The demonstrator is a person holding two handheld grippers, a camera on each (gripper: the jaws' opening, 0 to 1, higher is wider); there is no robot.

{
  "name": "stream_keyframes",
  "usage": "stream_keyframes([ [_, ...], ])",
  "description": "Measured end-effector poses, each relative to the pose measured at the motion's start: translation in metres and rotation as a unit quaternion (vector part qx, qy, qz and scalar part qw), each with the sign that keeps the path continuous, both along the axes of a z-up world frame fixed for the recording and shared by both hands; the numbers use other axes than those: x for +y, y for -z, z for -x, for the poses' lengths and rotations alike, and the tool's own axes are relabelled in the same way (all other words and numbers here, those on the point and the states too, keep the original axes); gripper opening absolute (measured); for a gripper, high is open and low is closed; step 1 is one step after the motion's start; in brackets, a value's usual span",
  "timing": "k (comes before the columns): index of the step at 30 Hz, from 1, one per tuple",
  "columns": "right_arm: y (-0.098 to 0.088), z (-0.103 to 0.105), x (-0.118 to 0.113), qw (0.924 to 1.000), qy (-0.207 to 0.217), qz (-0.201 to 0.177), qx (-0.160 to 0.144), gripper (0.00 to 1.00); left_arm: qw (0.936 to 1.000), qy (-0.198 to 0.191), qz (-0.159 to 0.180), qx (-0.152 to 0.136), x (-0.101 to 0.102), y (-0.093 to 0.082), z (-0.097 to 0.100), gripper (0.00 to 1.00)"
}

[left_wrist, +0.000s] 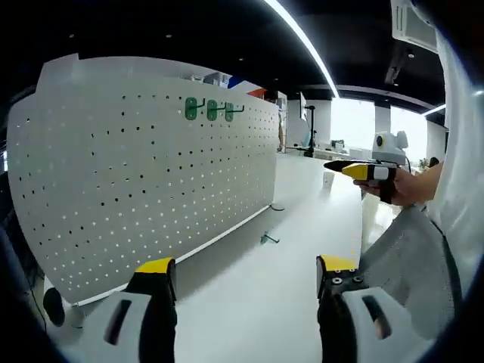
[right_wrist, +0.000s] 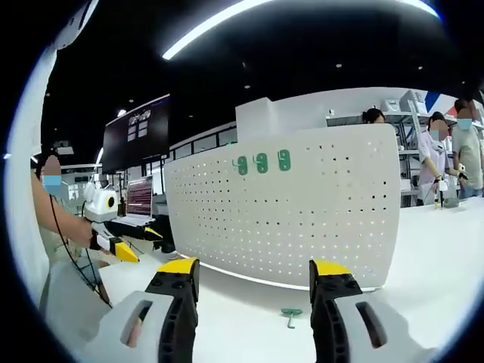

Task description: Insert the hook assembly into the mounting plate slot until the hook locks in place.

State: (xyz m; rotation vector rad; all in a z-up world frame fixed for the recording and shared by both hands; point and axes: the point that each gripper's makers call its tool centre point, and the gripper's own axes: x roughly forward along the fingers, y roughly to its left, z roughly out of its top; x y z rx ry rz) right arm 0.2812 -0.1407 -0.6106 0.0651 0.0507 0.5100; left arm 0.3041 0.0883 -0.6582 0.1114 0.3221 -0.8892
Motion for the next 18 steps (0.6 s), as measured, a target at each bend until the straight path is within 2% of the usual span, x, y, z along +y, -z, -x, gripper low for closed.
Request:
stream_keyframes([
  [7, -0.001, 0.000, -0.001, 1.0000, 0.001, 0.000, -0.002, 0.57, 0.9990, 0.039, -0.022, 0.008, -0.016, 0.001, -0.007, 0.78],
  [13, -0.001, 0.000, -0.004, 1.0000, 0.004, -0.008, -0.002, 0.57, 0.9956, 0.082, -0.043, 0.017, -0.034, 0.001, -0.012, 0.76],
  [18, -0.003, 0.000, -0.005, 0.9999, 0.007, -0.010, -0.004, 0.57, 0.9929, 0.100, -0.061, 0.021, -0.043, 0.003, -0.020, 0.74],
])
